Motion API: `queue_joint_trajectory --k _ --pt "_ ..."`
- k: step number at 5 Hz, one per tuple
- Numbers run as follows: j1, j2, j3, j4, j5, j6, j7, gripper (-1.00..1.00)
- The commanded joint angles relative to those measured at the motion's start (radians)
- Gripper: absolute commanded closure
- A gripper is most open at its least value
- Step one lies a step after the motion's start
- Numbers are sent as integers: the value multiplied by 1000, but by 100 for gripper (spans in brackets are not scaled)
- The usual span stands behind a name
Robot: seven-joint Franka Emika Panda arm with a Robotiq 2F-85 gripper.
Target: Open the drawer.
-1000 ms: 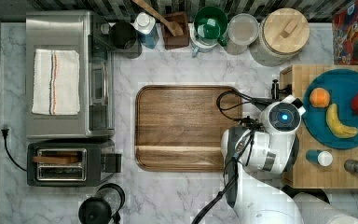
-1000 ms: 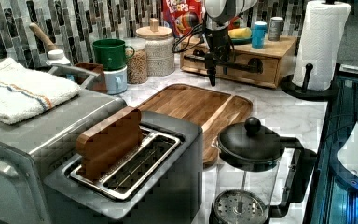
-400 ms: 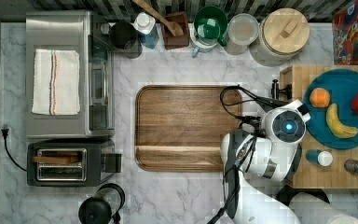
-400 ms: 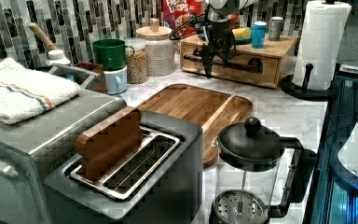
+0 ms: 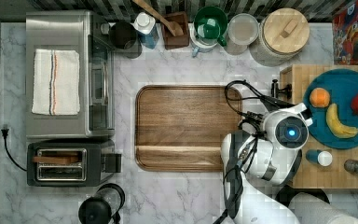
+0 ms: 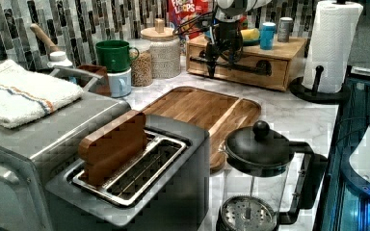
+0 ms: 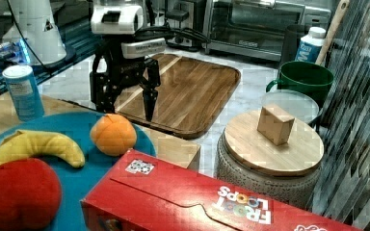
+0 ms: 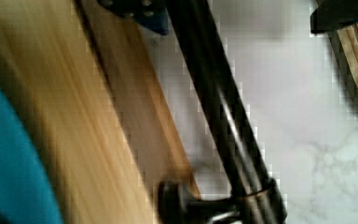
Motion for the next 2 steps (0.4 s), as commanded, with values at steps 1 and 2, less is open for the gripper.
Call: queue_joint_trajectory --k 1,2 --pt "184 -12 216 -35 45 -76 45 -100" --pt "225 -11 221 -36 12 -84 115 -100"
